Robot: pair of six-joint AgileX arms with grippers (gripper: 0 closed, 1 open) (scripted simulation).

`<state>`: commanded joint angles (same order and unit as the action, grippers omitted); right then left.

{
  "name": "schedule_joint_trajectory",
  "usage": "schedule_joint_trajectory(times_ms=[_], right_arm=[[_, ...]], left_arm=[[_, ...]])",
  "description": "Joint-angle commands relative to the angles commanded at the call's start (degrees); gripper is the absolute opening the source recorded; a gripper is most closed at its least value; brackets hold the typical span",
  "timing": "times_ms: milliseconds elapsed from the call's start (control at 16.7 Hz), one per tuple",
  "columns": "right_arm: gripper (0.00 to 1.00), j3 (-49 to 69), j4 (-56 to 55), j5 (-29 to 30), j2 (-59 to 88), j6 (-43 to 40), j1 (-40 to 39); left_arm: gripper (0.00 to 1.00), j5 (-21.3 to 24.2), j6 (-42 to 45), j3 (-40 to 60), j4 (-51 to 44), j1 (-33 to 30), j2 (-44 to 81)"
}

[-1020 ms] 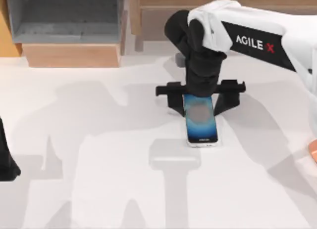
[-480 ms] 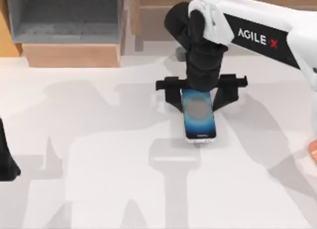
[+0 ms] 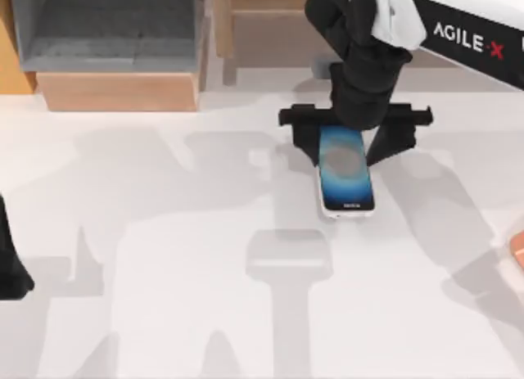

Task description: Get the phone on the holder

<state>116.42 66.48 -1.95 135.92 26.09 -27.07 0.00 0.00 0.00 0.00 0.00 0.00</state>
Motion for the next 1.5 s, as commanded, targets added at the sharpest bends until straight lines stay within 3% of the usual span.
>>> schedule_joint_trajectory(times_ms=[780,1500], right_arm=[[0.00,-30.3,-13.5,-20.2,-48.2,-32.5,35.9],[0.00,-57.5,-22.1,-37.8,-75.9,-55.6,58.3]], left_arm=[[1.00,0.0,0.0,0.0,0.0,0.0,0.0],[1.00,0.0,0.0,0.0,0.0,0.0,0.0]])
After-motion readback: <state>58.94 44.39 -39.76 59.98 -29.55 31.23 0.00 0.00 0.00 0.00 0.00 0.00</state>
